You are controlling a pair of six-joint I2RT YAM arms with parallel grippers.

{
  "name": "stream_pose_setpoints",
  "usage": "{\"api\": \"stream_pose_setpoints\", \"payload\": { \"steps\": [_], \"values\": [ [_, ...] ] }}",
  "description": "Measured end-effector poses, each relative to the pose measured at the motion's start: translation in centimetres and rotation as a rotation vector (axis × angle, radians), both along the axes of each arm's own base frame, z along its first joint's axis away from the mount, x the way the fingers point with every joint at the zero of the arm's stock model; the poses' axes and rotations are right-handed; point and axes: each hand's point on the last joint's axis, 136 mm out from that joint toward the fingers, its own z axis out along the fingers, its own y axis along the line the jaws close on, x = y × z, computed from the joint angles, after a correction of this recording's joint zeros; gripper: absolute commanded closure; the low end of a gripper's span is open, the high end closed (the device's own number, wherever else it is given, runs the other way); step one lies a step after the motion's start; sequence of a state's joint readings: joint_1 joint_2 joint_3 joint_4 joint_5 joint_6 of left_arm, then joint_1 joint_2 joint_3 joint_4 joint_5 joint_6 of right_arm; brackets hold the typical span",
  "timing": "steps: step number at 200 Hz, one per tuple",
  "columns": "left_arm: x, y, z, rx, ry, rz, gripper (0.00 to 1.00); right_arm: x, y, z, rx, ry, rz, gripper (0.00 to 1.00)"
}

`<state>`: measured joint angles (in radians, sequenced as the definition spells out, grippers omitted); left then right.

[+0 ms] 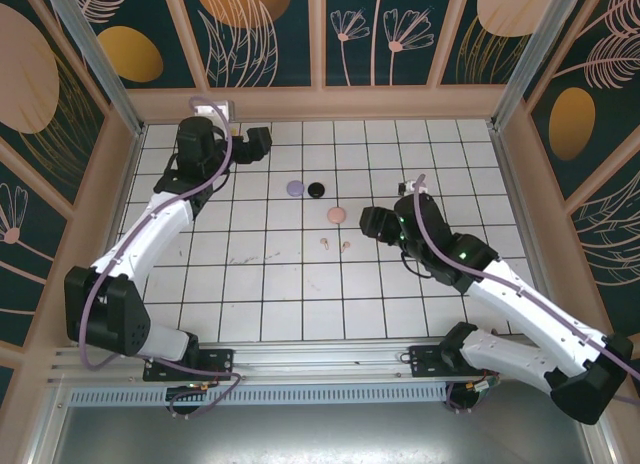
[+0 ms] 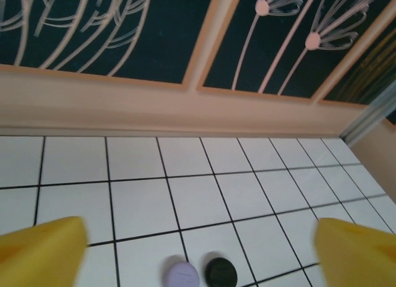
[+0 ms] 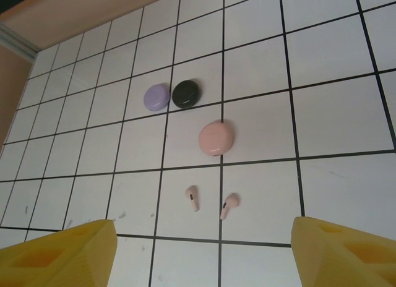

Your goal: Insert the wireless bluetooth earbuds into the charging case

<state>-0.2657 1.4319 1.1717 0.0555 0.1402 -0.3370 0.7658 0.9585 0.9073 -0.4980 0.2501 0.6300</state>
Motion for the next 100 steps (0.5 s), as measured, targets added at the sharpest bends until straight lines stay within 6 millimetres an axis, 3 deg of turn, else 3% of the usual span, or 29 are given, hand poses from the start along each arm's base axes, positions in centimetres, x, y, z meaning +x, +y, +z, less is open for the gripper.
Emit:
{"api": "stream_pose_setpoints", "payload": {
  "steps": [63,100],
  "values": [
    [-1.2,5.1,4.4,0.015,-0.120,0.264,0.01,1.5,0.2,-1.8,-0.047,0.036,-0.030,0.24],
    [-1.4,7.5,5.1,0.006,-0.136,0.401,0.01,2.7,0.8,-1.6,-0.052,0.034,-0.035,0.24]
  ]
}}
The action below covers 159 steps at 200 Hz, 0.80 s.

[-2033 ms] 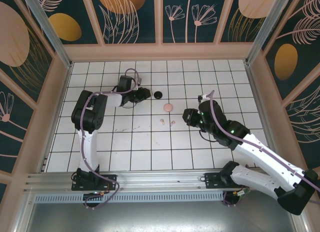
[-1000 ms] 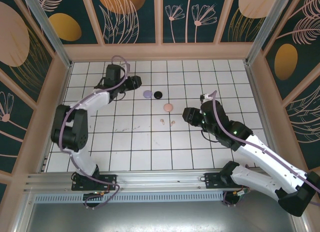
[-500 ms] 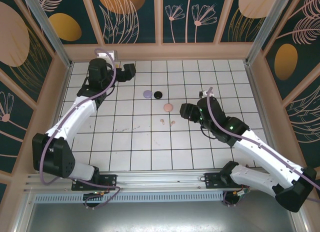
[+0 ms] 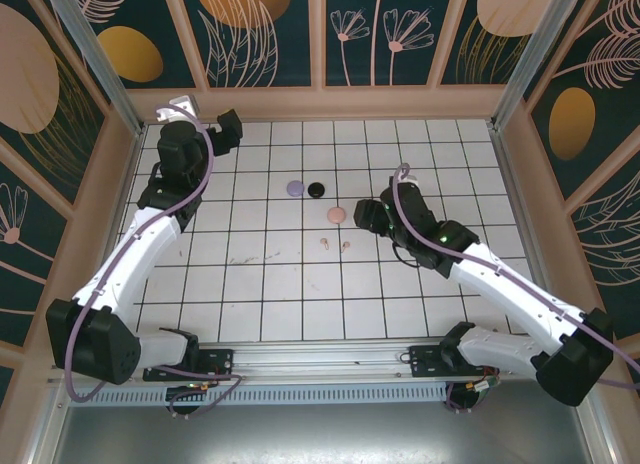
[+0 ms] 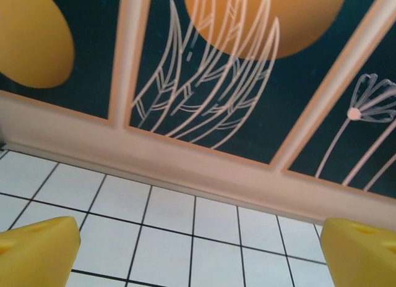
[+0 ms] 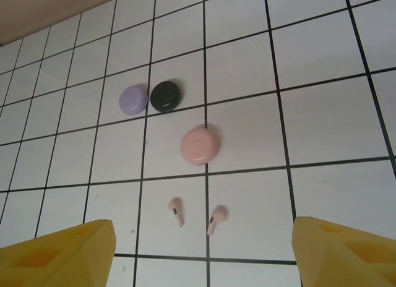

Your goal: Insert the wireless bluetooth earbuds into the charging case

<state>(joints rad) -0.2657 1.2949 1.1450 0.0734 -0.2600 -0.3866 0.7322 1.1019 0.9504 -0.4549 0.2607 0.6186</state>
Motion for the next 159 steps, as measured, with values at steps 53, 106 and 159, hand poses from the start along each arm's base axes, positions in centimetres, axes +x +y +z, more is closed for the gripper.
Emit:
{"api": "stream_pose_setpoints", "payload": {
  "steps": [53,106,159],
  "values": [
    [-1.8,1.6,0.4,-0.008,-0.041,0.068,0.01,1.4,1.1,0.5,-0.006,0.000,0.004,0.24],
    [-2.0,1.2,0.1,0.055,-0.059,0.028,0.01,2.4,2.3,-0.2,-0.006,0.026,0.013,0.24],
    [-2.9,1.2,-0.4,0.049,-0.108,0.017,0.01,3.2,3.4,-2.2,-0.011,0.073,0.010,0.24]
  ]
}}
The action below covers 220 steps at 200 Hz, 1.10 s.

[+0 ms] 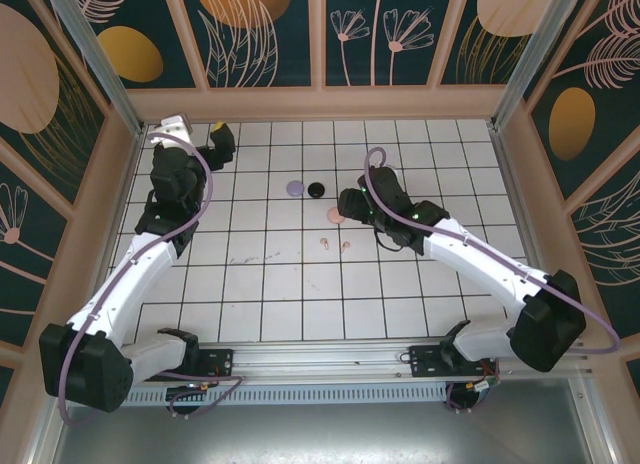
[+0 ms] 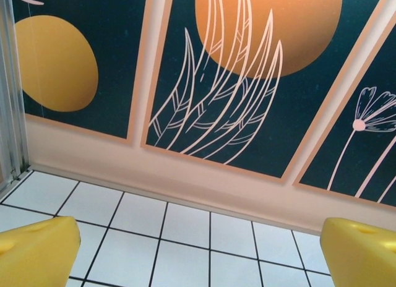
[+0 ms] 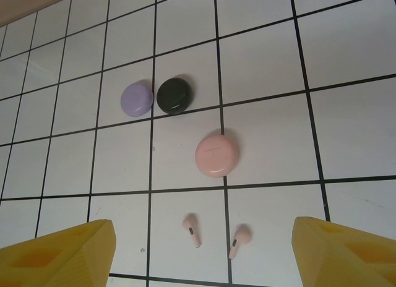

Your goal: Insert the wireless bluetooth earbuds into the charging case

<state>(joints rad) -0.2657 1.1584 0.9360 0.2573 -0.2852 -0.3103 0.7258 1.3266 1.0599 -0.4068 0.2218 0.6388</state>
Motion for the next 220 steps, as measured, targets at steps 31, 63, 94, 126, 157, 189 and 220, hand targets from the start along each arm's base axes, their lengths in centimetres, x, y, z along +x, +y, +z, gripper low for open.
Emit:
{"api": "stream_pose_setpoints", "payload": {
  "steps": [31,63,94,126,157,189,220],
  "values": [
    [0.2,0.0,0.6,-0.006,-0.002,0.001,0.01,0.4,0.6,-0.7,-0.007,0.019,0.007,0.24],
    [0.2,0.5,1.1,-0.035,0.005,0.033,0.01,1.4,0.7,-0.7,-0.008,0.020,-0.004,0.24],
    [0.2,0.4,0.5,-0.028,0.029,0.029,0.01,2.5,0.1,-1.2,-0.013,0.037,-0.024,0.24],
    [0.1,-0.3,-1.4,-0.006,0.073,-0.015,0.01,3.9,-0.1,-2.3,-0.033,0.064,-0.034,0.25],
    [0.2,-0.9,-3.9,0.007,0.131,-0.044,0.01,5.2,0.4,-3.1,-0.051,0.080,-0.024,0.25],
    [-1.1,-1.2,-7.7,0.003,0.152,-0.082,0.01,5.9,0.8,-4.4,-0.076,0.104,-0.005,0.24],
    [-1.5,-2.1,-8.7,-0.007,0.171,-0.138,0.01,6.7,0.7,-5.9,-0.106,0.136,-0.001,0.25]
  ]
}}
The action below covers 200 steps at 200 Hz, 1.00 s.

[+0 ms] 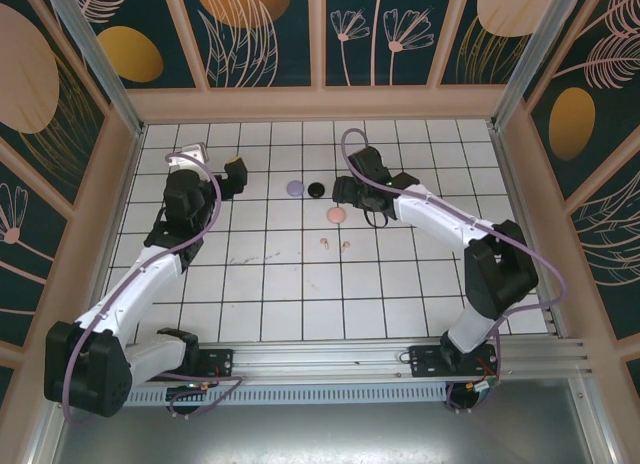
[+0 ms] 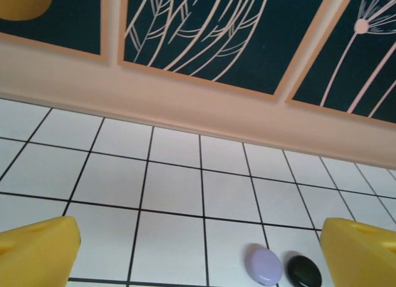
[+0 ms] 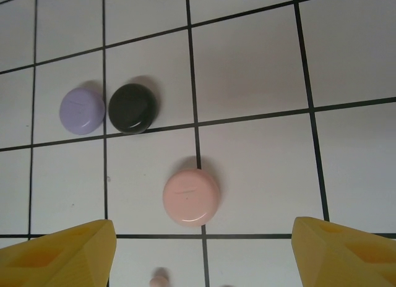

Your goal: Insert the wireless bluetooth earbuds into the charging case

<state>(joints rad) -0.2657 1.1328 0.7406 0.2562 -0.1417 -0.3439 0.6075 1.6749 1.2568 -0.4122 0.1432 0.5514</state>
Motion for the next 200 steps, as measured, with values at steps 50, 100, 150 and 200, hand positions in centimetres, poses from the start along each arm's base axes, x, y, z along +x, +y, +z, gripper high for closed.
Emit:
{"api": "stream_pose_setpoints", "payload": {
  "steps": [50,100,150,200],
  "values": [
    [-0.7,0.1,0.6,-0.037,-0.004,0.001,0.01,0.9,-0.2,-2.9,-0.047,0.077,0.008,0.25],
    [-2.4,-0.4,1.0,-0.075,-0.029,-0.048,0.01,2.0,1.7,-5.3,-0.054,0.150,0.047,0.25],
    [-2.9,-2.3,-0.3,-0.090,0.011,-0.158,0.01,2.3,3.9,-6.5,-0.103,0.180,0.146,0.24],
    [-2.7,-2.8,-0.8,-0.091,0.033,-0.182,0.01,1.8,4.4,-9.0,-0.172,0.236,0.197,0.24]
  ]
}}
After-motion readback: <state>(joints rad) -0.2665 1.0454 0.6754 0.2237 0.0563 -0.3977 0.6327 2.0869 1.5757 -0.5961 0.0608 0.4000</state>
